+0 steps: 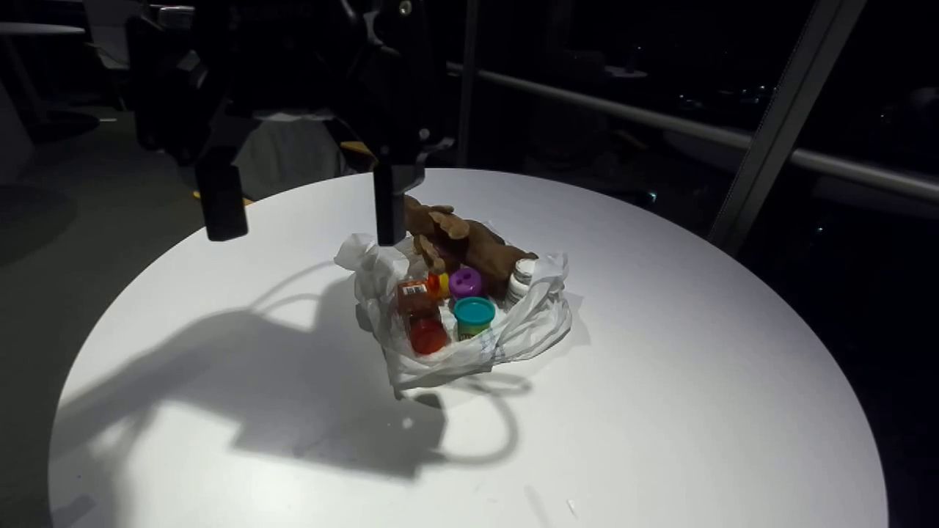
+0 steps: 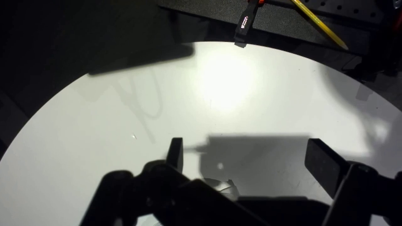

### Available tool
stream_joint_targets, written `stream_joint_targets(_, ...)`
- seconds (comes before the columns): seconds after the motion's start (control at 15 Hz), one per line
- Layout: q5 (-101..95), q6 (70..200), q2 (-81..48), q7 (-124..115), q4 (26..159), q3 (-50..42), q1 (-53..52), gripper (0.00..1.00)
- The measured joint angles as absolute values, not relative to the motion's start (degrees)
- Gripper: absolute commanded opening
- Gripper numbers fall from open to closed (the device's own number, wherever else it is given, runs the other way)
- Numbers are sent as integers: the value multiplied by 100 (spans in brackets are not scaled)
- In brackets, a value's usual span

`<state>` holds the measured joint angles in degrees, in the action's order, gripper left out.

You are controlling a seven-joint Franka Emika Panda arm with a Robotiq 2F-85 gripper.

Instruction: Remove all the contents from the white plastic bag one at a time and put them on the table

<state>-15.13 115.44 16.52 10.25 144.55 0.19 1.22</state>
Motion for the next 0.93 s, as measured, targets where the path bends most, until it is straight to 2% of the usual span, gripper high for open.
stream_joint_targets(0.33, -1594, 12181, 841, 994, 13871, 249, -149, 100)
stream_joint_targets(0.93, -3029, 14327, -1954, 1118, 12078, 270, -269, 100)
